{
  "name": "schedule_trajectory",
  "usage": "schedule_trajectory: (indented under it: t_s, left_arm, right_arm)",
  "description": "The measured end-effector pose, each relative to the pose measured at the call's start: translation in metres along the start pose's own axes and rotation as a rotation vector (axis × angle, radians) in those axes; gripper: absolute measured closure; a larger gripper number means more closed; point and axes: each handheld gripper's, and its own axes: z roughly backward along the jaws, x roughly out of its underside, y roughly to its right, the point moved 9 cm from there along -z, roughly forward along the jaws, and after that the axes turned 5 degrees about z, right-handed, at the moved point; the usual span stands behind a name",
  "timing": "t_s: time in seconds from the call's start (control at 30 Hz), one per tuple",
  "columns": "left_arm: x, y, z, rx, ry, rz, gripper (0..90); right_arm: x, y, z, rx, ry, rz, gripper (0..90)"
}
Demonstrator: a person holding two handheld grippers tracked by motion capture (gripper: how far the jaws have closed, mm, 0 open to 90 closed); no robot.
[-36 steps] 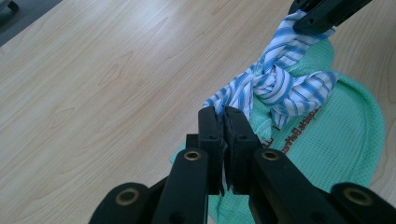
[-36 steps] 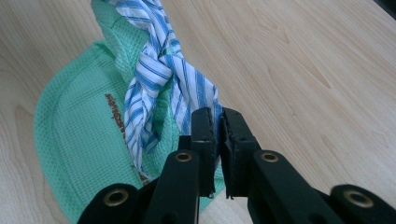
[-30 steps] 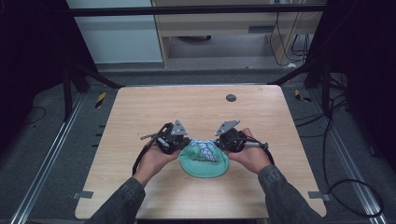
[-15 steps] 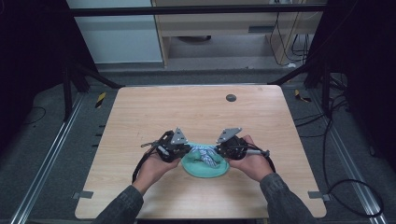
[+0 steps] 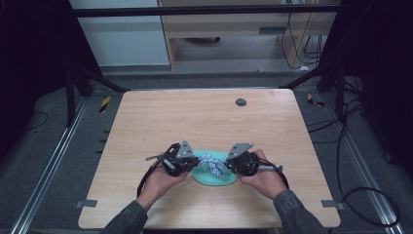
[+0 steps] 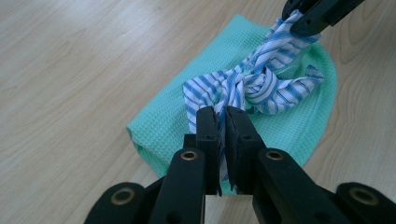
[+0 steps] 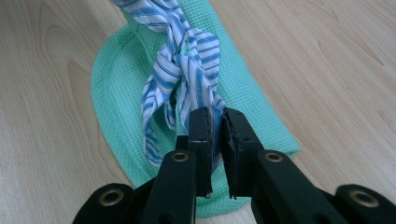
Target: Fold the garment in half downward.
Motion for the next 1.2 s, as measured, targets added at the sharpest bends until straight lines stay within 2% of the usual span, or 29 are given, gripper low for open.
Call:
schedule_trajectory:
  t_s: [0.3, 0.47, 0.6, 0.8, 0.97, 1.2]
  left_arm:
    - [0.011, 0.006, -0.001, 0.009, -0.005, -0.004, 84.2]
    - [0.013, 0.008, -0.001, 0.016, 0.001, 0.001, 84.7]
    - [0.015, 0.01, 0.0, 0.021, -0.004, -0.009, 85.6]
    - [0.019, 0.015, 0.003, 0.03, -0.017, -0.036, 86.2]
    - [0.02, 0.015, 0.003, 0.031, -0.013, -0.035, 87.1]
    - [0.018, 0.014, 0.004, 0.037, -0.015, -0.035, 89.6]
  right_arm:
    - [0.001, -0.013, 0.002, -0.007, 0.001, 0.027, 80.9]
    - [0.003, -0.015, 0.002, -0.008, -0.004, 0.035, 80.8]
    - [0.005, -0.018, 0.003, -0.007, -0.008, 0.042, 81.2]
    - [0.007, -0.024, 0.004, -0.018, -0.006, 0.042, 73.1]
    - [0.006, -0.024, 0.004, -0.014, -0.009, 0.034, 69.2]
    - [0.008, -0.012, -0.001, -0.004, -0.028, -0.004, 63.7]
